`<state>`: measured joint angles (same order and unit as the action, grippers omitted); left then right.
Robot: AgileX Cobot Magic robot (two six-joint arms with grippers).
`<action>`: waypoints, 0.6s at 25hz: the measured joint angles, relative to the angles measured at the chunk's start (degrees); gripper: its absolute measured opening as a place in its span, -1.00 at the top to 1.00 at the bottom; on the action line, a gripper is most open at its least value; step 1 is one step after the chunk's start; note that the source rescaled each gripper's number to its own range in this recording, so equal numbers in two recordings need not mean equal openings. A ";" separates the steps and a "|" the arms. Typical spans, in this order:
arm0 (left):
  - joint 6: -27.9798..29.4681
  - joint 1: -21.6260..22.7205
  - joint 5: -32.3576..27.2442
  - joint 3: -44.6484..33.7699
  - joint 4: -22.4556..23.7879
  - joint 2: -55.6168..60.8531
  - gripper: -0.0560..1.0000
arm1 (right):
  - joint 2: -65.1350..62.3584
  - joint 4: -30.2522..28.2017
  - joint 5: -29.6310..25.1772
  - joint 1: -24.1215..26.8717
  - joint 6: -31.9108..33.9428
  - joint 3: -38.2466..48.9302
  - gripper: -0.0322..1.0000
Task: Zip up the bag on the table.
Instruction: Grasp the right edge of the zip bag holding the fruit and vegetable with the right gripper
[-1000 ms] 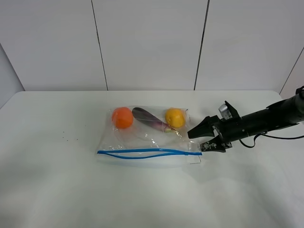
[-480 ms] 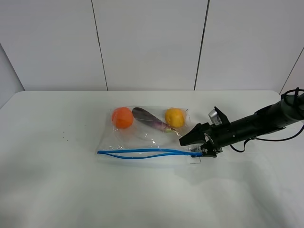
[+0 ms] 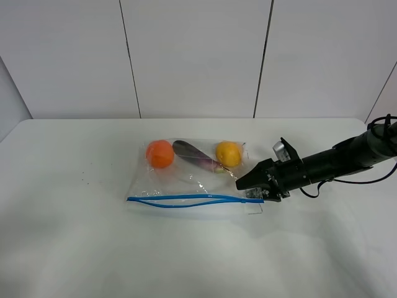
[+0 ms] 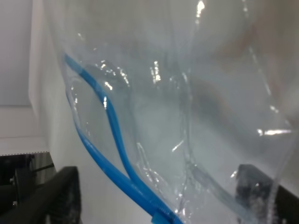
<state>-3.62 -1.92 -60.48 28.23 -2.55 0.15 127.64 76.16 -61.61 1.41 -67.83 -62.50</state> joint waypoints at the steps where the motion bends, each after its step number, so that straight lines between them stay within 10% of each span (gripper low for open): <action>1: 0.00 0.00 0.00 0.00 0.00 0.00 -1.00 | 0.00 0.04 0.00 0.00 0.00 0.00 -0.46; 6: 0.00 0.00 0.00 0.00 0.00 0.00 -1.00 | 0.00 0.04 0.06 0.00 0.00 0.00 -0.25; 12: 0.00 0.00 0.00 0.00 0.00 0.00 -1.00 | 0.00 0.13 0.00 0.00 0.00 0.00 0.79; 15: 0.00 0.00 0.00 0.00 0.00 0.00 -1.00 | 0.00 0.18 -0.43 0.00 0.00 0.00 0.93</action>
<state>-3.62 -1.92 -60.48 28.23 -2.55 0.15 127.64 76.34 -62.04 1.41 -67.83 -62.50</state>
